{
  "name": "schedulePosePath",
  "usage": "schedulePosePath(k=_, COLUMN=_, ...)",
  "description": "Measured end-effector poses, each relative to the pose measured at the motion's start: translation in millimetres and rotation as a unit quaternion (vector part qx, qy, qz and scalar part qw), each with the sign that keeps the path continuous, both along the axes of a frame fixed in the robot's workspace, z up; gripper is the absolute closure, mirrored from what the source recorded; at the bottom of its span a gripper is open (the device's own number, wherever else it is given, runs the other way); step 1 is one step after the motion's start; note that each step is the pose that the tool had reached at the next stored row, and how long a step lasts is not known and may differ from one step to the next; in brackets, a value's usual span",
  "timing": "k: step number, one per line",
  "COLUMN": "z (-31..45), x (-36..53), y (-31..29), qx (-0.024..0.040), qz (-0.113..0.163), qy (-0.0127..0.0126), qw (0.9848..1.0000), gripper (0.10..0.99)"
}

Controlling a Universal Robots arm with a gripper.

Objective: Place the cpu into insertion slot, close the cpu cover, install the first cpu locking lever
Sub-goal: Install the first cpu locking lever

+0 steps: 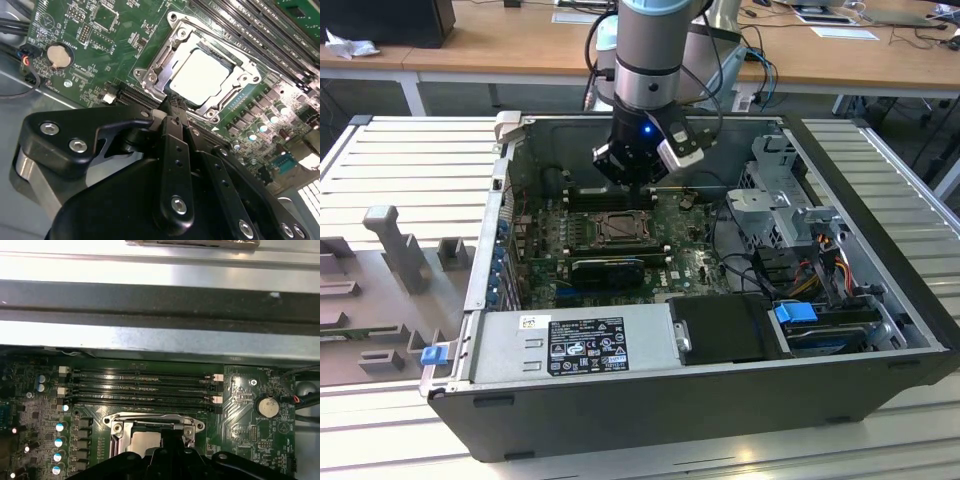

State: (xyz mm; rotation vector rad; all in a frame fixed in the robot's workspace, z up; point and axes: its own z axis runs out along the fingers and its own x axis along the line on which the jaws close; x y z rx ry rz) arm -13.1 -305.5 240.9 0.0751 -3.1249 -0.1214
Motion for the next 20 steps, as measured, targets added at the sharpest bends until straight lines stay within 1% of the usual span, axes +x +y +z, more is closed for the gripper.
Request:
schedulePosePath(k=1, z=2.5, x=0.0, y=0.0, qx=-0.0001, qz=0.000, qy=0.0000, qw=1.0000, gripper=0.980)
schedulePosePath(k=3, z=10.0, x=0.0, y=0.0, qx=-0.0002, qz=0.000, qy=-0.0001, qw=1.0000, gripper=0.980)
schedulePosePath(k=5, z=10.1, x=-0.1, y=-0.5, qx=-0.0005, qz=0.000, qy=0.0000, qw=1.0000, gripper=0.980)
schedulePosePath(k=8, z=9.8, x=0.0, y=-5.2, qx=-0.0006, qz=0.000, qy=0.0000, qw=1.0000, gripper=0.980)
schedulePosePath(k=9, z=9.4, x=0.0, y=-8.3, qx=-0.0006, qz=0.000, qy=0.0000, qw=1.0000, gripper=0.980)
schedulePosePath(k=11, z=8.4, x=0.0, y=-16.5, qx=-0.0006, qz=0.000, qy=0.0000, qw=1.0000, gripper=0.980)
schedulePosePath(k=13, z=7.8, x=0.0, y=-21.5, qx=-0.0006, qz=0.000, qy=0.0000, qw=1.0000, gripper=0.980)
schedulePosePath(k=14, z=7.0, x=0.0, y=-25.2, qx=-0.0006, qz=0.000, qy=0.0000, qw=1.0000, gripper=0.980)
schedulePosePath(k=20, z=4.4, x=-0.7, y=-39.6, qx=-0.0006, qz=0.000, qy=0.0000, qw=1.0000, gripper=0.980)
